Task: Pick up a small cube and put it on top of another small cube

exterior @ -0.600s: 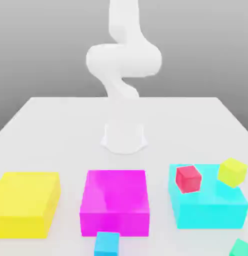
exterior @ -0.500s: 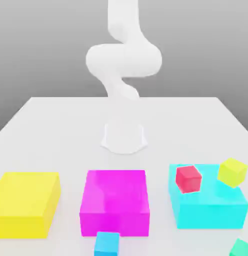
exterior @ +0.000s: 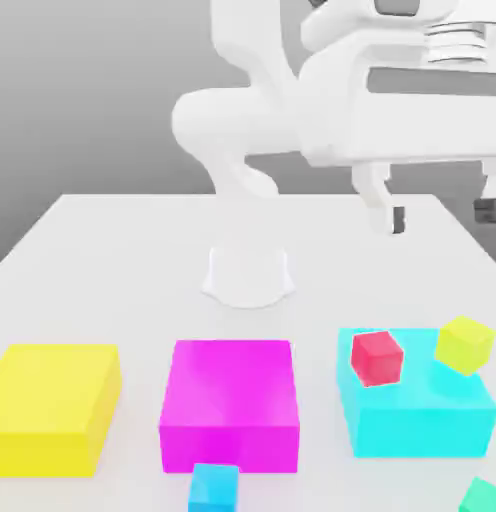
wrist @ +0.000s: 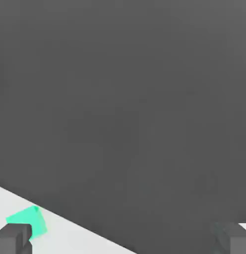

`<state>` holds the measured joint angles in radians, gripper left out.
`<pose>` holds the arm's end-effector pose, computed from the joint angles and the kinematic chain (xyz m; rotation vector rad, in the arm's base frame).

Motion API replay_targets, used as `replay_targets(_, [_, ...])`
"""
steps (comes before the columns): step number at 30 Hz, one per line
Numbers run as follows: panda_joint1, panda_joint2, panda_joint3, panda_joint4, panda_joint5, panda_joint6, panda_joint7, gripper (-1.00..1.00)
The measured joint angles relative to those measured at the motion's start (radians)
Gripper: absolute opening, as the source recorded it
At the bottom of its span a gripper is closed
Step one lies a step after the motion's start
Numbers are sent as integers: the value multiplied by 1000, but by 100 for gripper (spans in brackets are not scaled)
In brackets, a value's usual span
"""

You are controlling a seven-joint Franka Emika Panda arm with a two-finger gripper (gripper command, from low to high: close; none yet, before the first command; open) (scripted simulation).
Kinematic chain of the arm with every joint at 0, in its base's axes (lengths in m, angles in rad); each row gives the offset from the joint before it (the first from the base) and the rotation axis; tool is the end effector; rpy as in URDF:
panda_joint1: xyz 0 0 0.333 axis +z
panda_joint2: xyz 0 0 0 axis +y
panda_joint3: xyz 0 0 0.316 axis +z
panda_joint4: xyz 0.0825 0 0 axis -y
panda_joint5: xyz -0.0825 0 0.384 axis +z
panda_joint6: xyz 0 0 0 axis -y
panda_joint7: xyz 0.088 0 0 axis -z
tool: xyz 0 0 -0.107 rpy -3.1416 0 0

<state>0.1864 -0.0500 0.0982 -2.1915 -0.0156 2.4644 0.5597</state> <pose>0.5294 0.1554 0.4410 -2.9647 0.3934 -0.4542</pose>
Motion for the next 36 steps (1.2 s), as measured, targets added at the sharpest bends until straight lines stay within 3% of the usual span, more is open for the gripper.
replay_targets(13, [114, 476, 53, 69, -101, 100, -89, 0])
replay_targets(17, [142, 621, 31, 100, -134, 191, -77, 0])
replay_targets(18, [147, 648, 26, 107, -140, 211, -74, -100])
replay_targets(24, [149, 662, 23, 110, -141, 220, -73, -100])
replay_targets(29, [126, 530, 45, 76, -111, 123, -95, -100])
replay_targets(36, [-54, 333, -74, -106, -31, 112, -139, -100])
